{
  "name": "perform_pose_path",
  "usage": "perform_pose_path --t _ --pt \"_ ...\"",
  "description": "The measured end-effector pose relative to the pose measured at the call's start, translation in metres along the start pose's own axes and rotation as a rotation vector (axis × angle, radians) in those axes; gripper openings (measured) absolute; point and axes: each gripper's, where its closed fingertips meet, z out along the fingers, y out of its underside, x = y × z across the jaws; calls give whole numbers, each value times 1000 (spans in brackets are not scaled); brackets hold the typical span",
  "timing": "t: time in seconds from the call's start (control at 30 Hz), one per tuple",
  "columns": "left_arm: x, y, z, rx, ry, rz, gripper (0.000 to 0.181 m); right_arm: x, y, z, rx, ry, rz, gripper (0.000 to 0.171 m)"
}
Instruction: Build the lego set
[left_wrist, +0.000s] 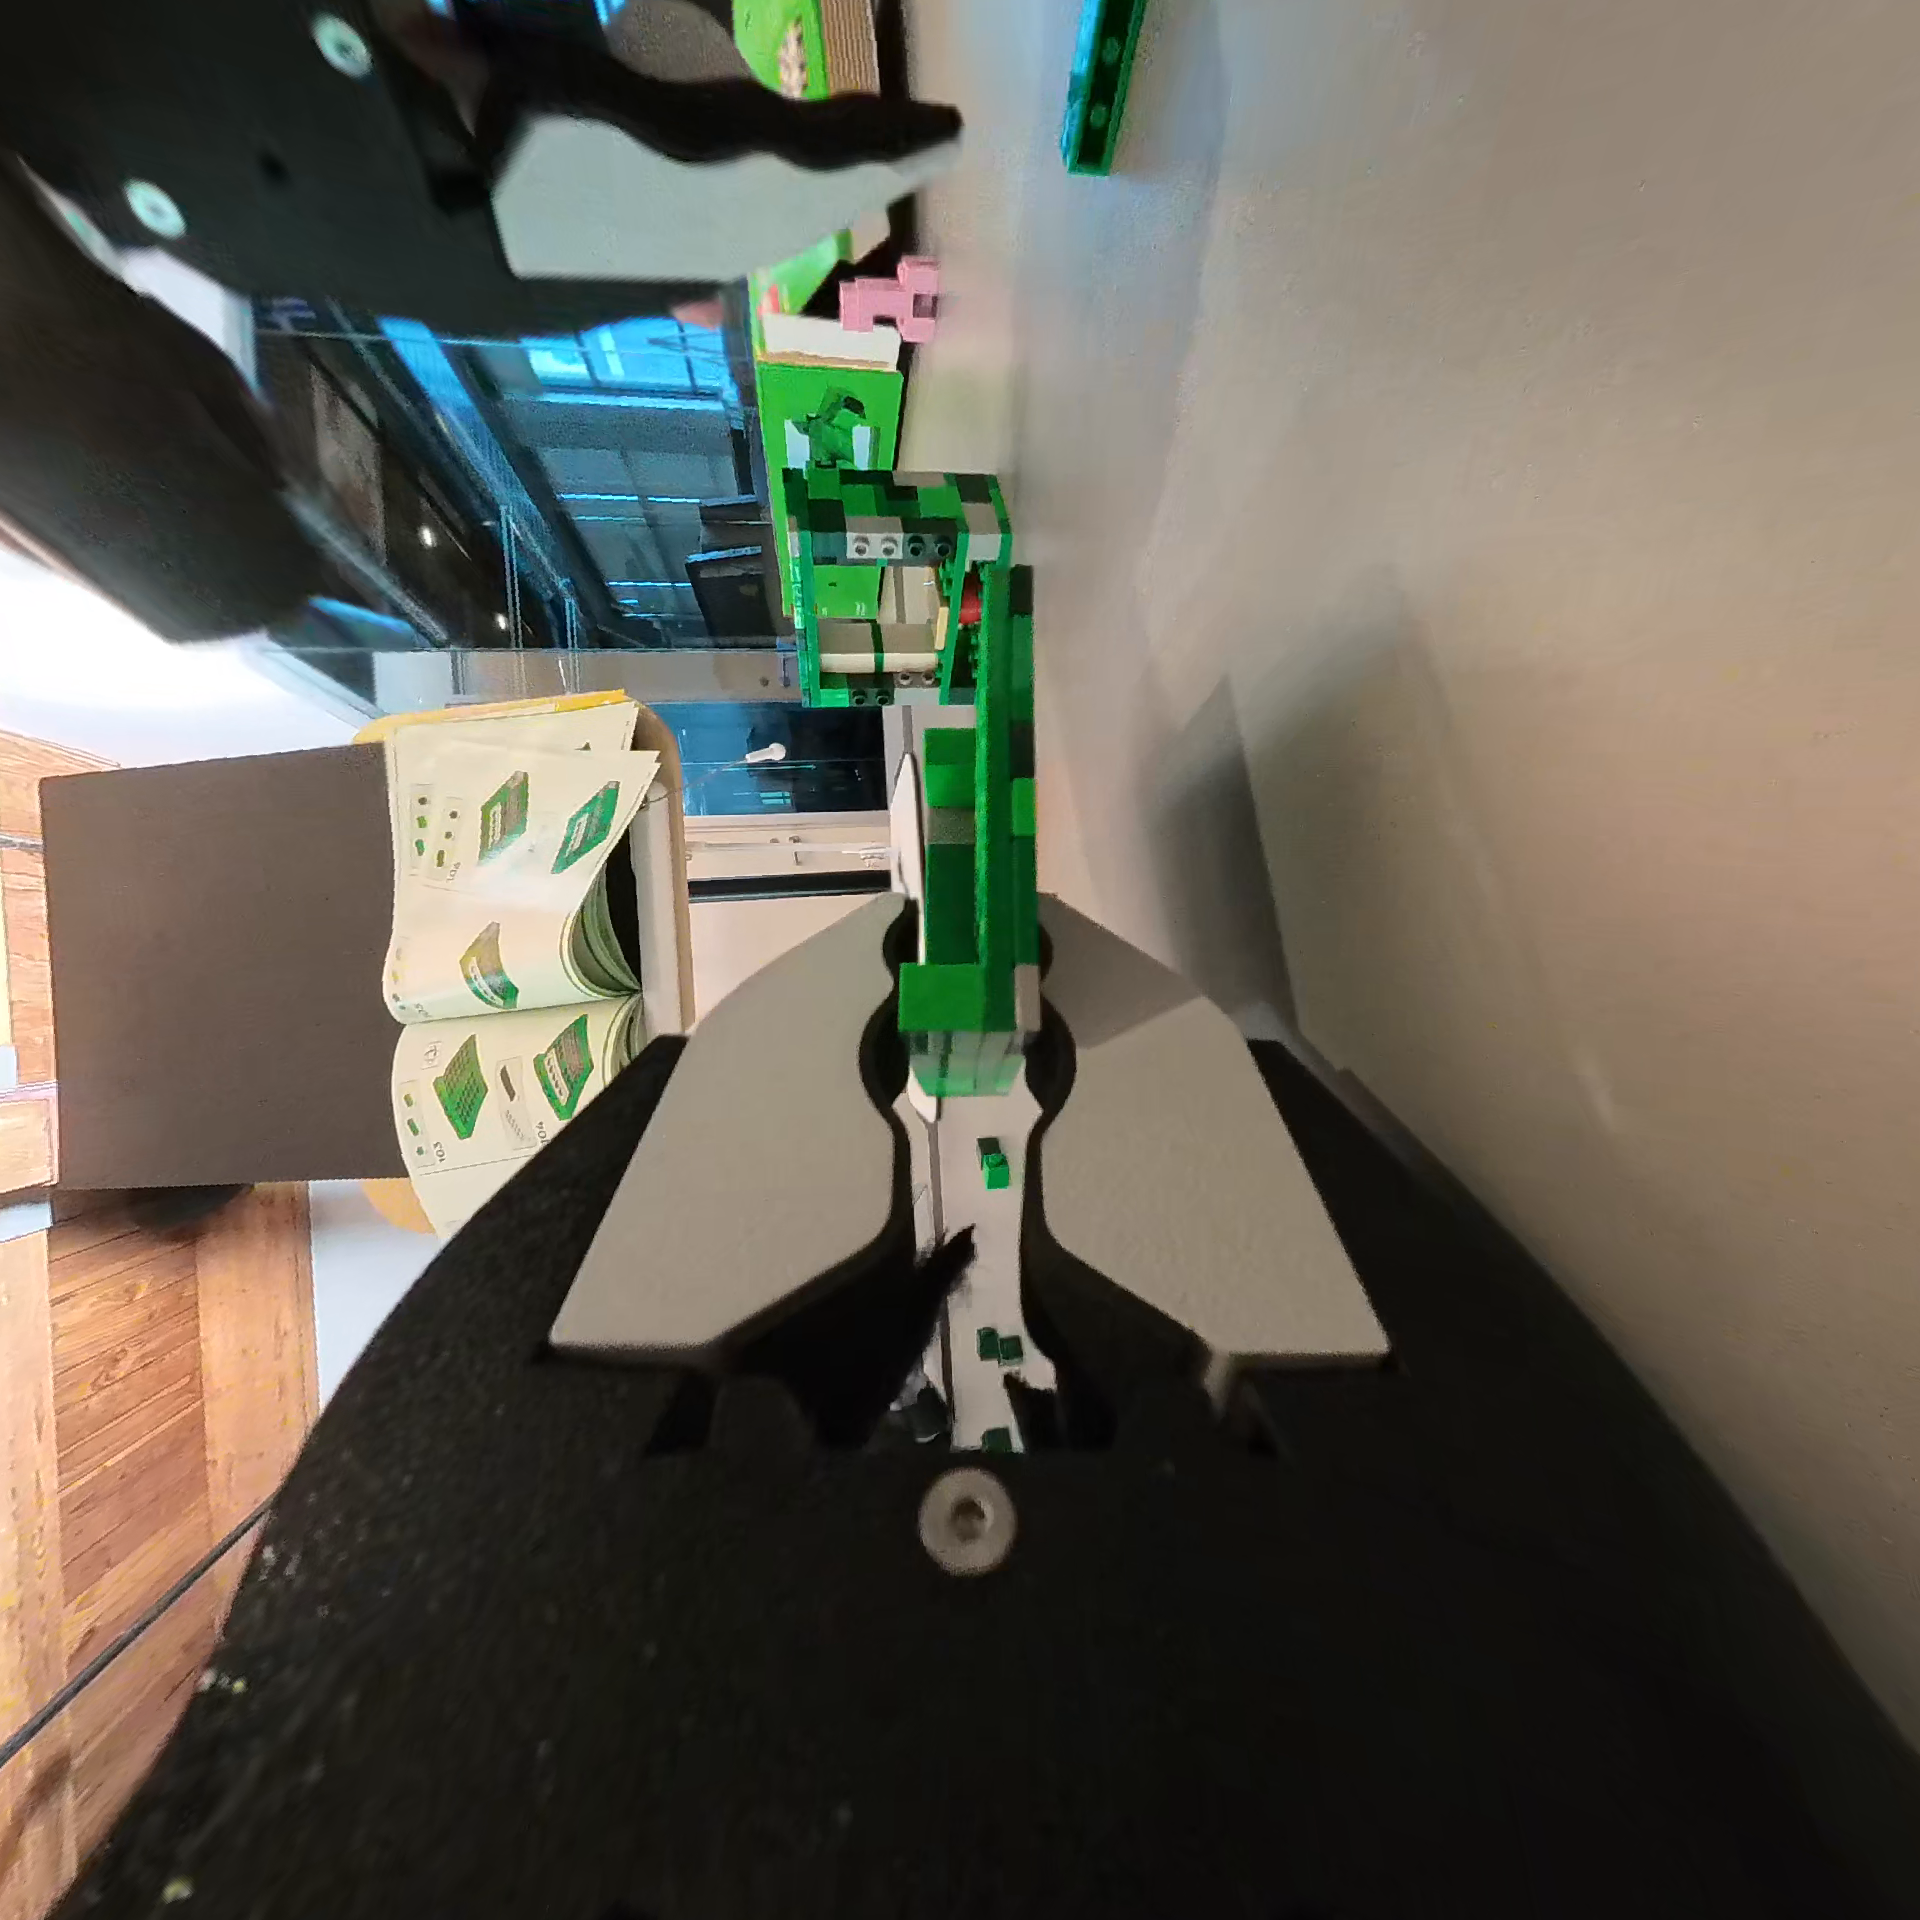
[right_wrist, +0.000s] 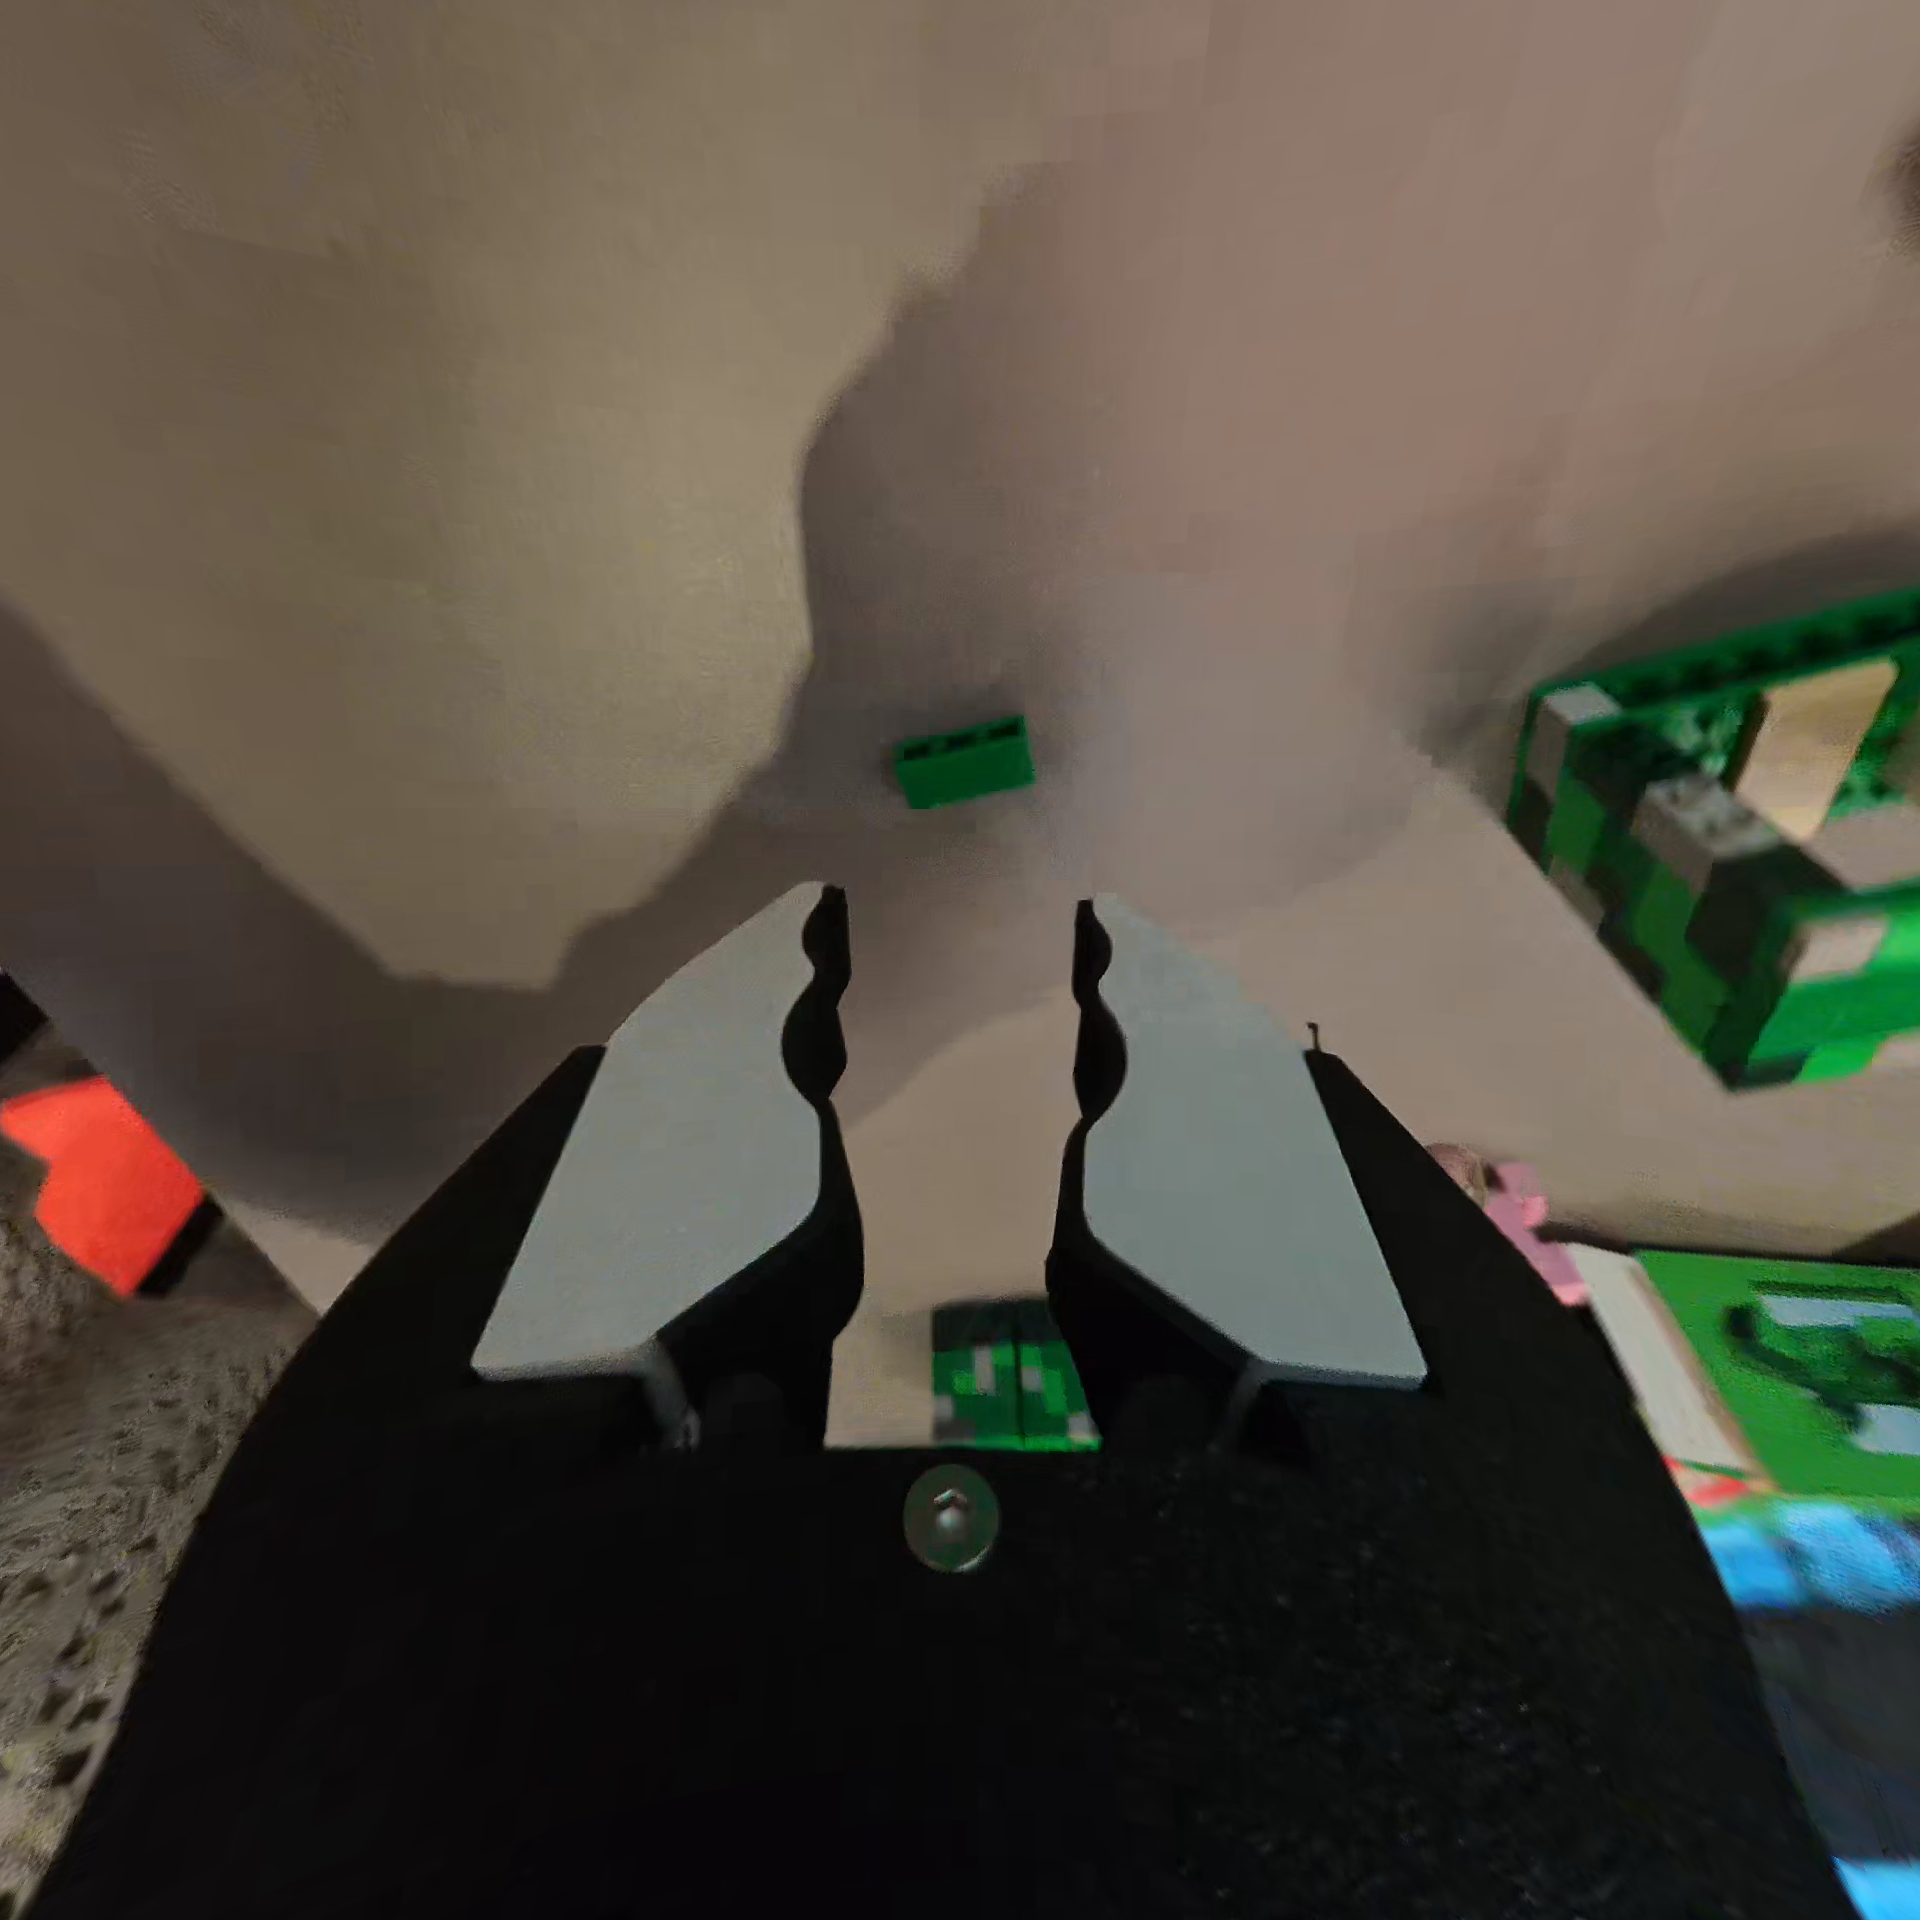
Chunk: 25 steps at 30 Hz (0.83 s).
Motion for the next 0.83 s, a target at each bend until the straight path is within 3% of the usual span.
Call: perform_pose_path --t 0.17,0.23,0.47,0.53,0.57,0.63,0.7,0.83 --pt "1 -7 0 21 4 10 17 2 -11 10 443 107 78 36" --pt "2 -14 0 40 11 32 17 0 -13 15 552 171 4 36" --pt "8 -30 0 79 24 84 17 1 -23 10 524 138 -195 35" --pt "7 -31 0 80 21 88 17 3 -24 14 483 109 -219 34" --pt "7 -31 0 81 21 88 17 2 -22 18 458 78 -220 24" --pt "5 -29 1 69 8 75 17 -1 -27 14 507 10 -188 24" --pt "-5 -26 1 46 -32 23 17 -2 -47 -7 711 1 -147 24" --pt "-28 -24 -1 34 -109 -160 17 0 -92 -84 1338 105 -30 24"
